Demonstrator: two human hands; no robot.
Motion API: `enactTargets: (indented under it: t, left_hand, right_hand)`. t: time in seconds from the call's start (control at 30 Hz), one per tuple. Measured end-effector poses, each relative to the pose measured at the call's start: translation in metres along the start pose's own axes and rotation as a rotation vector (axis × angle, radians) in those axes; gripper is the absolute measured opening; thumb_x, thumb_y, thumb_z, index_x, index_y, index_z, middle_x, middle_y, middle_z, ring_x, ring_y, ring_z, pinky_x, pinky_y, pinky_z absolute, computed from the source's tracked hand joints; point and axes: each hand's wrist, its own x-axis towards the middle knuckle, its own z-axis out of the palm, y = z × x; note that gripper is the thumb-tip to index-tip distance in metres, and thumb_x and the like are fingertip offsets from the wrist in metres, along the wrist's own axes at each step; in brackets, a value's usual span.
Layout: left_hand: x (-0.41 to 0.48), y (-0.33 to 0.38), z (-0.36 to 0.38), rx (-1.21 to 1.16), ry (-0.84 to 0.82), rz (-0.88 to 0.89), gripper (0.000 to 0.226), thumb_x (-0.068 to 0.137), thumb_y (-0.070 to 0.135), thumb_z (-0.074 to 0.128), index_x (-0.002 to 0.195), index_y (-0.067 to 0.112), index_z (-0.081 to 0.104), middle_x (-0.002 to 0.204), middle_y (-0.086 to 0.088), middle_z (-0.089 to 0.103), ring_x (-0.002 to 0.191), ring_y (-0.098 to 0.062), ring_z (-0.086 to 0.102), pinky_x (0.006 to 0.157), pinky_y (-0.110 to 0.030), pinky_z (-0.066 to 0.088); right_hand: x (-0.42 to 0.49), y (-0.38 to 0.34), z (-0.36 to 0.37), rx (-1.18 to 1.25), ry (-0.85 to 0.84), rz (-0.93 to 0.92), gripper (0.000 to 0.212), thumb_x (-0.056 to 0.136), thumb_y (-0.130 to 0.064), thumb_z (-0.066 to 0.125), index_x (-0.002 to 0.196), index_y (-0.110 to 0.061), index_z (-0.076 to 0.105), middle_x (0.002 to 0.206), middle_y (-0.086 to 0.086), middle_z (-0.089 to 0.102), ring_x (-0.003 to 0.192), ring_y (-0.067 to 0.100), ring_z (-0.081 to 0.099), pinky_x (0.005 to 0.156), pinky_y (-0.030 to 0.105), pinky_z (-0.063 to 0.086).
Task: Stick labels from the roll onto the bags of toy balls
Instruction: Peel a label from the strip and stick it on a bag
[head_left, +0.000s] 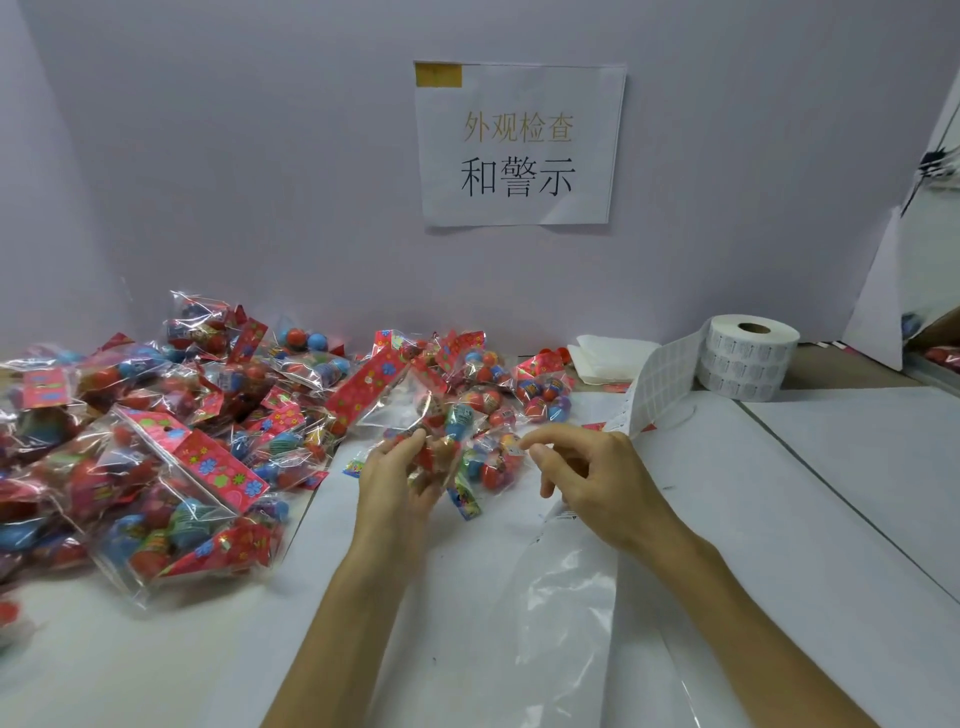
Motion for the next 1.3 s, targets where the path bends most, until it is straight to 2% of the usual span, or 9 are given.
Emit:
enactTargets:
  t: [0.13,0.3,0.4,0.57,0.67,0.9,1.03,1.17,1.3]
  left_hand:
    - [-0.003,-0.002,0.002,-0.049,-0.075,-0.054,0.025,0.096,0.013,0.062,0.117,0.000,0.067,0.105,-0.015,0.076,0.099,-0.027,0.070,0.089,-0.036,0.056]
    - [-0.003,-0.005,0.003,-0.083,-0.113,-0.048,0.032,0.091,0.010,0.068,0.121,-0.001,0.066,0.119,-0.016,0.074,0.107,-0.023,0.070,0.093,-0.032,0.056]
    - [-0.005,-0.005,0.006,-0.100,-0.146,-0.029,0.040,0.088,0.010,0.069,0.125,-0.005,0.064,0.125,-0.022,0.070,0.108,-0.025,0.068,0.101,-0.036,0.051]
    - [-0.005,-0.006,0.006,-0.114,-0.164,-0.024,0.043,0.084,0.010,0.069,0.123,-0.005,0.062,0.123,-0.022,0.069,0.109,-0.028,0.064,0.109,-0.040,0.046]
    - [-0.005,-0.005,0.006,-0.116,-0.157,-0.024,0.040,0.092,0.006,0.065,0.129,-0.007,0.060,0.121,-0.022,0.065,0.111,-0.029,0.059,0.114,-0.043,0.041]
    - [-0.010,-0.002,0.008,-0.081,-0.157,-0.016,0.038,0.094,0.006,0.063,0.129,-0.008,0.060,0.128,-0.024,0.067,0.108,-0.027,0.065,0.095,-0.032,0.053]
    - [-0.010,-0.002,0.007,-0.056,-0.184,-0.007,0.025,0.092,0.008,0.065,0.116,0.002,0.067,0.122,-0.019,0.071,0.104,-0.023,0.069,0.091,-0.029,0.055]
    - [-0.010,-0.003,0.007,-0.031,-0.188,0.003,0.021,0.090,0.009,0.066,0.111,0.009,0.069,0.115,-0.014,0.075,0.104,-0.023,0.070,0.094,-0.031,0.055]
    - [-0.008,-0.004,0.006,-0.030,-0.175,0.017,0.025,0.092,0.007,0.065,0.117,0.006,0.068,0.118,-0.016,0.074,0.105,-0.023,0.070,0.100,-0.036,0.052]
  right_hand:
    - [-0.001,-0.011,-0.001,0.147,-0.019,0.016,0.014,0.098,-0.028,0.062,0.101,-0.028,0.075,0.065,-0.007,0.070,0.056,0.006,0.063,0.053,0.016,0.047]
    - [0.002,-0.030,-0.011,0.857,-0.154,0.181,0.033,0.092,-0.031,0.053,0.110,-0.015,0.076,0.070,0.014,0.067,0.054,0.020,0.054,0.051,0.028,0.046]
    - [0.001,-0.034,-0.012,1.058,-0.267,0.263,0.039,0.096,-0.033,0.051,0.123,-0.012,0.072,0.070,0.013,0.062,0.053,0.017,0.049,0.050,0.027,0.043]
    - [0.001,-0.034,-0.004,1.020,-0.314,0.329,0.048,0.095,-0.036,0.044,0.129,-0.012,0.067,0.067,0.009,0.057,0.050,0.013,0.040,0.050,0.026,0.038]
    - [0.000,-0.034,-0.003,0.974,-0.317,0.323,0.049,0.092,-0.038,0.046,0.130,-0.014,0.066,0.067,0.007,0.058,0.050,0.012,0.041,0.050,0.025,0.039]
    - [0.000,-0.033,-0.001,0.942,-0.325,0.332,0.049,0.092,-0.040,0.047,0.131,-0.016,0.065,0.067,0.006,0.059,0.051,0.011,0.041,0.050,0.024,0.039]
    - [0.000,-0.033,-0.001,0.897,-0.326,0.323,0.052,0.091,-0.044,0.047,0.133,-0.018,0.064,0.067,0.006,0.059,0.053,0.012,0.043,0.051,0.025,0.040]
    - [0.000,-0.033,0.000,0.845,-0.324,0.309,0.046,0.096,-0.046,0.054,0.134,-0.022,0.061,0.068,0.007,0.060,0.052,0.012,0.044,0.051,0.025,0.041]
    - [0.001,-0.033,0.001,0.807,-0.321,0.311,0.048,0.091,-0.045,0.050,0.133,-0.025,0.061,0.070,0.009,0.062,0.053,0.013,0.045,0.051,0.024,0.042]
